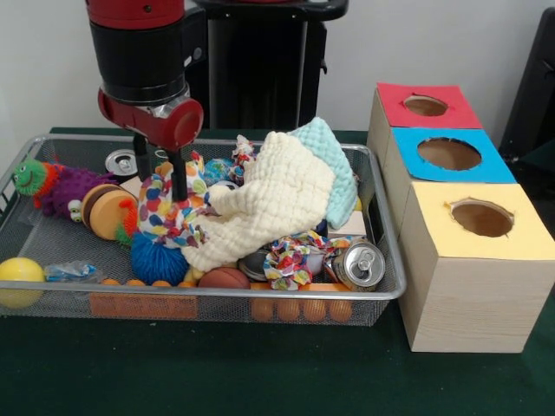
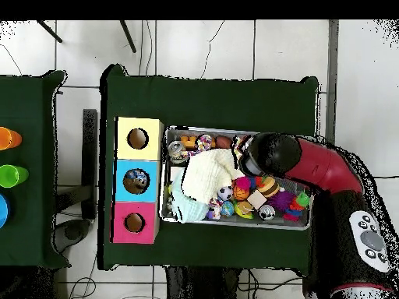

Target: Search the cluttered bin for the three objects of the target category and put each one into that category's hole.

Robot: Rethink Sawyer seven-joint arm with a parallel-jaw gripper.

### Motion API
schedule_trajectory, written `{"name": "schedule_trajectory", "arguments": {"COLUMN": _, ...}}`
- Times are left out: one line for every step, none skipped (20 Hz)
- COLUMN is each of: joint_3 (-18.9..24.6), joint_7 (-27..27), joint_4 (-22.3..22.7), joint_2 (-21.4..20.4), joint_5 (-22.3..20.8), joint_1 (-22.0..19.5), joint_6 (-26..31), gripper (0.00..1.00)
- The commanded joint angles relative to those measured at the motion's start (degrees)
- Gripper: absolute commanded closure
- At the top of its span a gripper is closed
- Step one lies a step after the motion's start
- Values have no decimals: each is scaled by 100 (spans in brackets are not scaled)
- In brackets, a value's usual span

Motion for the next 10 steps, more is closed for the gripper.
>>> {"name": "schedule_trajectory", "arguments": {"joint_3": 548, "joint_7": -364, "joint_4": 652, "joint_2": -51, "joint_5": -86, "joint_1": -6, "joint_6": -151, "gripper": 0}}
{"name": "schedule_trajectory", "arguments": {"joint_3": 562, "joint_7": -343, "joint_4": 769, "joint_2": -115, "joint_5": -32, "joint_1": -19, "joint_6": -114, "gripper": 0}}
{"name": "schedule_trajectory", "arguments": {"joint_3": 558, "joint_7": -324, "joint_4": 877, "joint_2": -190, "joint_5": -16, "joint_1": -22, "joint_6": -133, "gripper": 0}}
{"name": "schedule_trajectory", "arguments": {"joint_3": 556, "joint_7": -279, "joint_4": 1073, "joint_2": -307, "joint_5": 16, "joint_1": -35, "joint_6": -203, "gripper": 0}}
{"name": "schedule_trajectory", "arguments": {"joint_3": 551, "joint_7": -235, "joint_4": 1213, "joint_2": -377, "joint_5": 34, "joint_1": -32, "joint_6": -259, "gripper": 0}}
{"name": "schedule_trajectory", "arguments": {"joint_3": 542, "joint_7": -210, "joint_4": 1313, "joint_2": -440, "joint_5": 36, "joint_1": -31, "joint_6": -310, "gripper": 0}}
{"name": "schedule_trajectory", "arguments": {"joint_3": 538, "joint_7": -188, "joint_4": 1383, "joint_2": -477, "joint_5": 36, "joint_1": -31, "joint_6": -350, "gripper": 0}}
{"name": "schedule_trajectory", "arguments": {"joint_3": 540, "joint_7": -167, "joint_4": 1472, "joint_2": -519, "joint_5": 42, "joint_1": -42, "joint_6": -404, "gripper": 0}}
{"name": "schedule_trajectory", "arguments": {"joint_3": 542, "joint_7": -143, "joint_4": 1564, "joint_2": -559, "joint_5": 49, "joint_1": -45, "joint_6": -452, "gripper": 0}}
{"name": "schedule_trajectory", "arguments": {"joint_3": 536, "joint_7": -120, "joint_4": 1620, "joint_2": -584, "joint_5": 45, "joint_1": -44, "joint_6": -493, "gripper": 0}}
